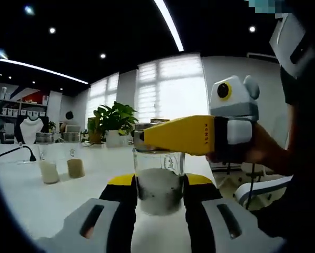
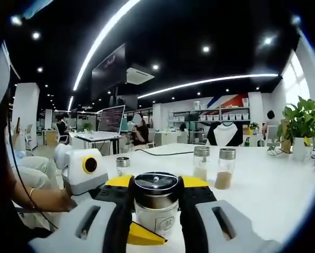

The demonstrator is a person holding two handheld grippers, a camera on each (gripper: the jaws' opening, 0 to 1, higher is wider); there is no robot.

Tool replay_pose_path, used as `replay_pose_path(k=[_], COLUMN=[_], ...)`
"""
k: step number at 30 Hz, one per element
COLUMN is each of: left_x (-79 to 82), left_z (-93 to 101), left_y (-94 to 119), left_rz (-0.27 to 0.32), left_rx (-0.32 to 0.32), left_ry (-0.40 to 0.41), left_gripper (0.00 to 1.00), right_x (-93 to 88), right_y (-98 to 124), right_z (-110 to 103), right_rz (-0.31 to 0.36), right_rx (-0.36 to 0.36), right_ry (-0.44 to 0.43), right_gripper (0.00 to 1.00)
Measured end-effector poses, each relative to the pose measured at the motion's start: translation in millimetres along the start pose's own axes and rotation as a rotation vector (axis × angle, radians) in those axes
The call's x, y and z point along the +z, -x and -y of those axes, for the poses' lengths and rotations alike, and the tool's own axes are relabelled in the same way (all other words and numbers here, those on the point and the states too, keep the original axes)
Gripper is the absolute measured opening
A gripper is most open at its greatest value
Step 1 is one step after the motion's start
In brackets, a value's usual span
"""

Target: Rotate the seasoning bottle until the label or dispensing opening points toward the visible target arrow and the bottle remains upright within the marked orientation range

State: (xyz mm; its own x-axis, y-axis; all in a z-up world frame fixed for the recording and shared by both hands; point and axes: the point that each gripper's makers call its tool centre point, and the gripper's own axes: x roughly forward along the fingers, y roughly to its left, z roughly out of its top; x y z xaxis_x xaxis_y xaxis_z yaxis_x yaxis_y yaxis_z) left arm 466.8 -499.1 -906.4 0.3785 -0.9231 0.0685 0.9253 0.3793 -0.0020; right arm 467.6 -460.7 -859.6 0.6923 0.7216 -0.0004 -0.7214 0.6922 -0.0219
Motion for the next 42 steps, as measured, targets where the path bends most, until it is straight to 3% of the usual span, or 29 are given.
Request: replay_pose_path(k=[12,20,25,35,38,42], left_x=[1.4,-3.2,0.7,-3.9,-0.4,5.1], left_z=[2.4,2.2,3.3,-2.7,-7.2,-7.8], left_y=[15.3,15.9,13.4,7.2,4.6,-0.6], left_rz=[0.008,-0.019,0.004,-0.045,-0.065,-0.088], left_rx=[-0.086,-0.081,-0.066,0.051,0.148,0.232], left_ry=[0.005,-0.010,0.008,-0.052,-0.118,-0.204], left_gripper=[0.36,0.36,0.36,0.36,0.36,0.37], right_x=[0.5,-3.9,0.0,-4.6,-2.0,3.0], right_y=[-3.7,-3.9,-3.1,-3.0,-0.8,2.3], right_z=[-18.1,-18.5,-16.1,-0.7,4.9,13.0], right_rz=[-0.004,-0.016,0.006,0.003,0.013,0.038], right_rx=[0.091,0.094,0.070,-0.035,-0.071,-0.115], right_ry=[0.012,0.000,-0.003,-0.019,-0.010,-0.023], right_gripper=[0.30,0.29,0.29,0.29,0.29,0.29])
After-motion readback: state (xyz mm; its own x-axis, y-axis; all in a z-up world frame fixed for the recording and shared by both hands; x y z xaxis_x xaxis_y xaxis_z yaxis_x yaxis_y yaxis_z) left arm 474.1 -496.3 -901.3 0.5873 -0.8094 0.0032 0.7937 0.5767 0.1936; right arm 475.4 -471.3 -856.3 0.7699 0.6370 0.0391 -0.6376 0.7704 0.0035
